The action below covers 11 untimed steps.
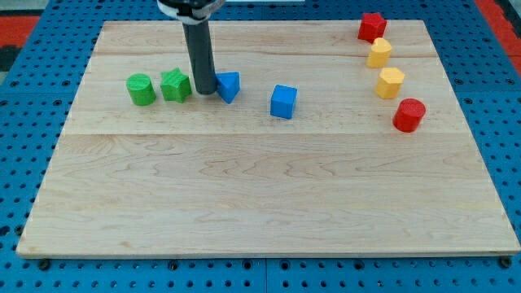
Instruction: Push the triangle left beside the cube
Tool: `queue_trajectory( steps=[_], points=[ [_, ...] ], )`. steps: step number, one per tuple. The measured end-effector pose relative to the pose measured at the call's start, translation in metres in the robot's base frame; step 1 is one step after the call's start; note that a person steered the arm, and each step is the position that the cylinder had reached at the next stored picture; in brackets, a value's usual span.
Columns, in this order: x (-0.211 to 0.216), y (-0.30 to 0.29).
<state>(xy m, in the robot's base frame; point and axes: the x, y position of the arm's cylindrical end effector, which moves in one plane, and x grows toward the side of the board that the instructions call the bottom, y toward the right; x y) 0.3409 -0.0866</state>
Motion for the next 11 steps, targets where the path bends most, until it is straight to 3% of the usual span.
queue_trajectory(
  steps=[2, 3, 5, 7, 8, 9, 11],
  points=[
    [-0.006, 0.044],
    [-0.049, 0.062],
    [0.000, 0.093],
    [-0.014, 0.056],
    [-0.043, 0.006],
    [-0.042, -0.030],
    [-0.010, -0.032]
  ],
)
